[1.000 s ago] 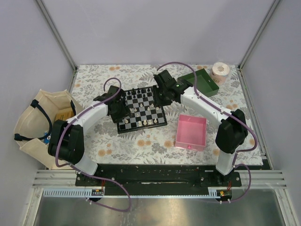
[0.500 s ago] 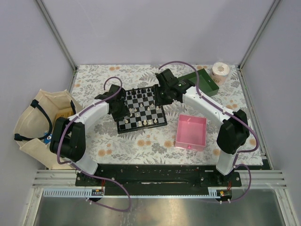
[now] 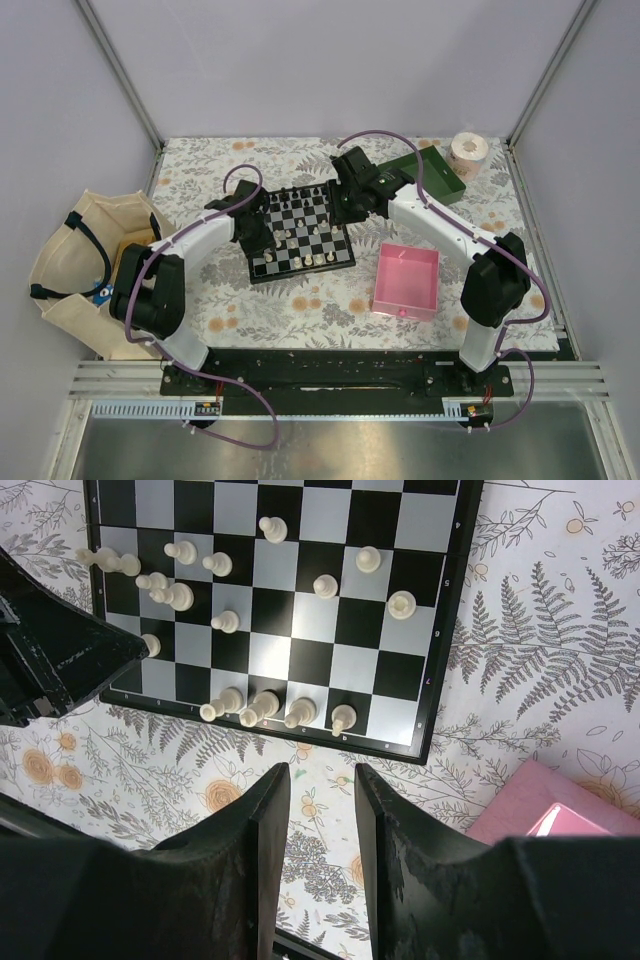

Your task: Set up the chess pieces on the board

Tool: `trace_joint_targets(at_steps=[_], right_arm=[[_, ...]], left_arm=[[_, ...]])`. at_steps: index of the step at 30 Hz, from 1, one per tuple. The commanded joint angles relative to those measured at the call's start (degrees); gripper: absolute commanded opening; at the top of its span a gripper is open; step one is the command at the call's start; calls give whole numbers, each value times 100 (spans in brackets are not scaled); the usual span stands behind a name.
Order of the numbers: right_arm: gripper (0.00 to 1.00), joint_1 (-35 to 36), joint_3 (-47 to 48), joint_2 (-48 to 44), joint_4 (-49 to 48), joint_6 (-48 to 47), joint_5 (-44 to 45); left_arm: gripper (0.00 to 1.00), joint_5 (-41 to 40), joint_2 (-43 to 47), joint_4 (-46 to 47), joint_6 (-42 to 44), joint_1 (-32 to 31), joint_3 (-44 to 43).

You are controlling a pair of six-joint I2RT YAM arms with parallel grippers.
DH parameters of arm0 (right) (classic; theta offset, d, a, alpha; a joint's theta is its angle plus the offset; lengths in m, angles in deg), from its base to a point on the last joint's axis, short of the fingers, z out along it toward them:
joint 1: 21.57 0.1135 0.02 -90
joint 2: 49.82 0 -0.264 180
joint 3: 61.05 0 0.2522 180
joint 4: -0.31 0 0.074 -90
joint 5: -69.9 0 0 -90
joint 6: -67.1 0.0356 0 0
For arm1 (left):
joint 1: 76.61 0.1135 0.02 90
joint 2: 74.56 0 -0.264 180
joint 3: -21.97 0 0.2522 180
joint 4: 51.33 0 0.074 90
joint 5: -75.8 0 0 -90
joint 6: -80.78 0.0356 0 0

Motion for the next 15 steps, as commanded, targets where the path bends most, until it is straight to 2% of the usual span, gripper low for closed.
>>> trace_joint_targets(at_steps=[1,8,15], right_arm=[[41,-44,-3,-278,-143,-82,-56],[41,-62,-12,-269,-161,-82,-56],[41,-79,-21,-278,-152,-90,-56]], left_arm=[[38,-72,-94,26,42,-29,-234],[35,-46,-147,34,51,-46,-278],[22,-37,-173,26,95,-55,-234]])
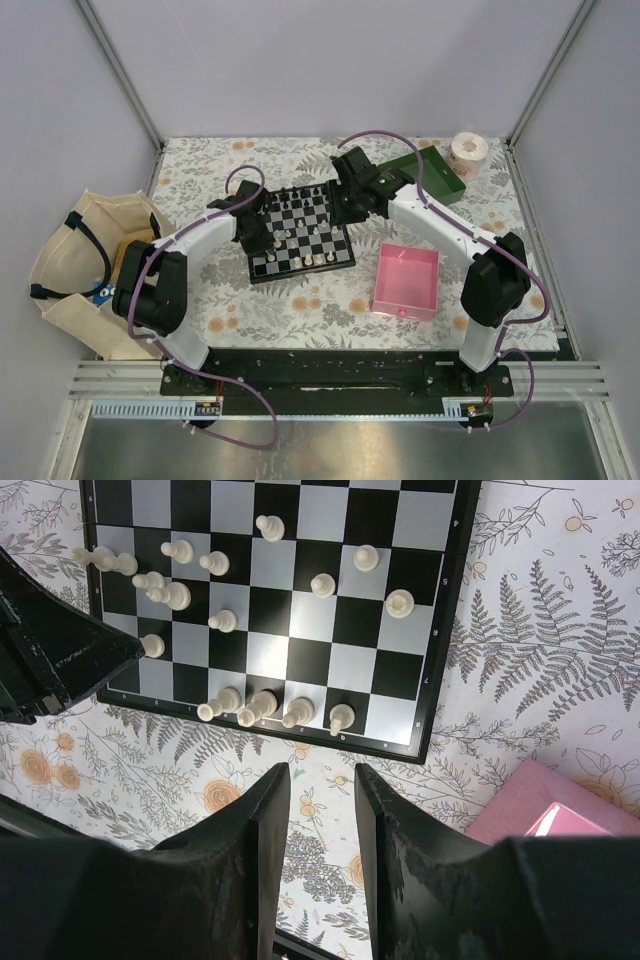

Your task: Set up the chess pieces on the board

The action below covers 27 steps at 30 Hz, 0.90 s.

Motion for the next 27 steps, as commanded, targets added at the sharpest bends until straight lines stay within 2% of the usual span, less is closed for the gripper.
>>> trace_joint_targets(at_steps=[1,11,27], right_arm=[[41,-62,-8,-278,-150,-90,-64],[41,-62,-8,-252,-150,-82,-196],[41,-62,36,-216,-141,-64,-258]], left_arm=[[21,-39,-20,34,53,-38,-186],[5,84,67,43,229,-55,-212],[3,-258,340,-484,352,-336,-151]])
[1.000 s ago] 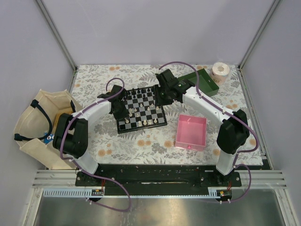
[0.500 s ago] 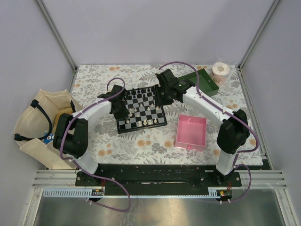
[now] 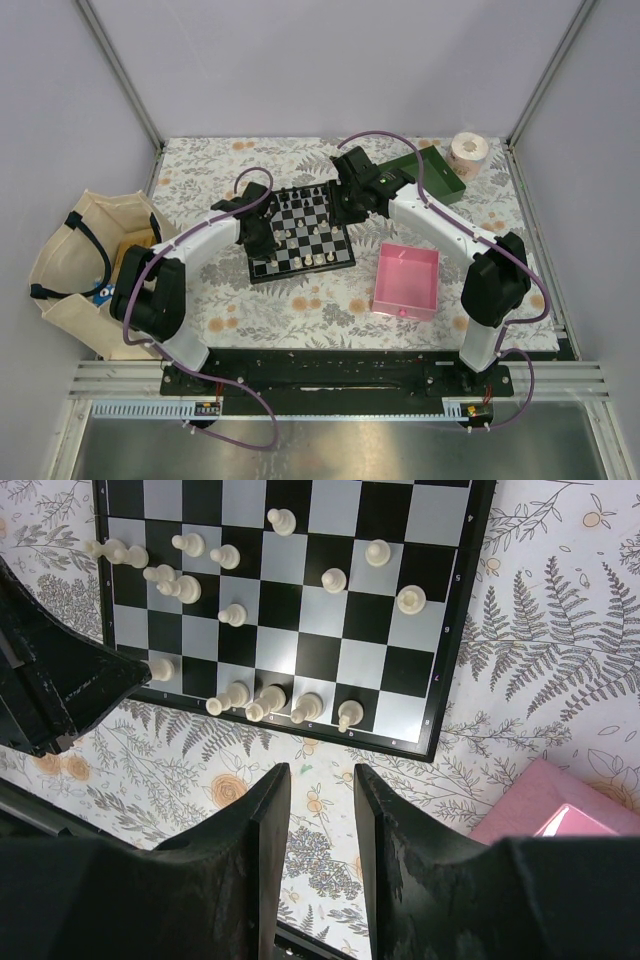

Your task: Set up the chess pieces on the board

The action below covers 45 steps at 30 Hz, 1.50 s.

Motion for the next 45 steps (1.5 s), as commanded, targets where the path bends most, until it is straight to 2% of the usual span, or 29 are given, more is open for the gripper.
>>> trace_joint_targets(at_steps=[1,30,32,33,36,37,39,41,45], right_arm=[[41,-44,40,-216,-141,-64,-61],[41,-35,40,-137,-150,-55,-61],[41,-44,40,-120,-141,-64,-61],[41,-44,40,-102,-141,-47,-61],[41,-44,66,-32,-150,-46,-52],[42,-53,67,3,-141,-38,-44],[43,-62,93,82,-141,-38,-70],[54,-71,154,187,-97,-11,-35],[56,-106,409,521,8,-46,88]], left_arm=[[3,-230,169,-139,81,-50,-105],[7,-231,-208,-148,178,-147,-193],[12,-239,-200,-139,178,-147,-175],[19,-257,-208,-139,169,-156,-158],[25,-292,-174,-130,143,-156,-158],[32,-301,-156,-130,142,-156,-175],[33,-353,-86,-130,160,-156,-184],[37,-371,-50,-147,186,-156,-210],[45,-397,81,-148,204,-156,-219]])
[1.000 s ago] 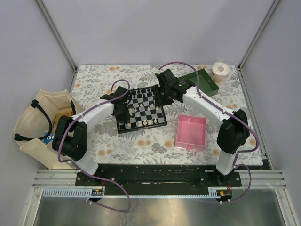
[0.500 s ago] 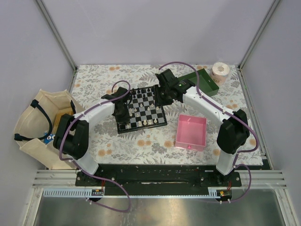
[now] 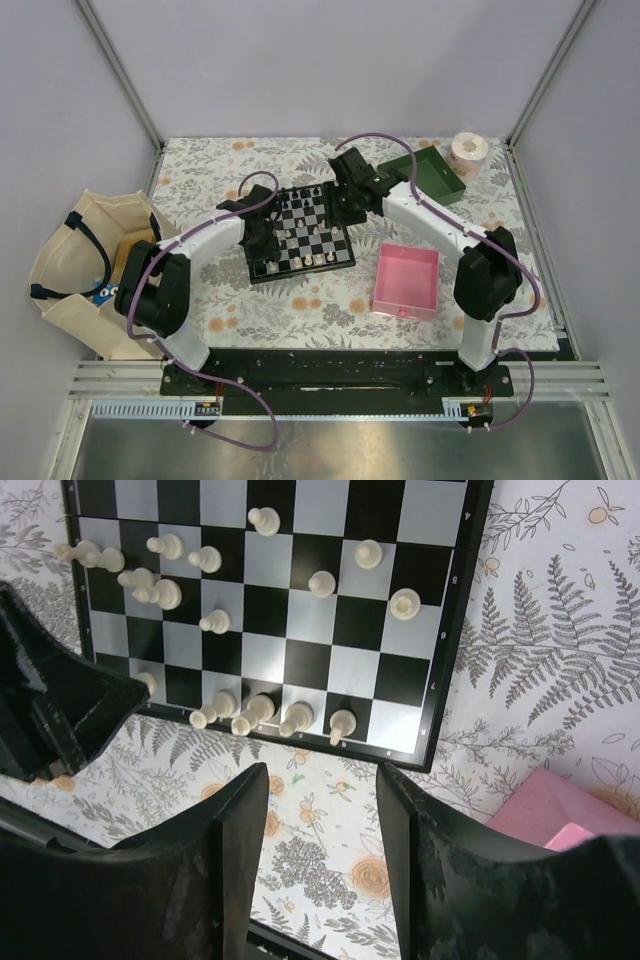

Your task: Set up the chess pieces on the board

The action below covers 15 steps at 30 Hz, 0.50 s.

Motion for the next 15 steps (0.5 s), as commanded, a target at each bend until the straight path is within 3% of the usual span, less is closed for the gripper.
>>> trace_joint_targets(at_steps=[1,9,15], right_arm=[[56,-93,422,393,19,-77,86],[56,-128,1117,1306,257,-182,332],[56,-163,1583,1790,538,-297,683]], left_arm=[[48,-200,315,84,68,-27,-186],[64,-824,1053,224,165,-18,-116],[67,-1001,1370,400,253,-18,-28]])
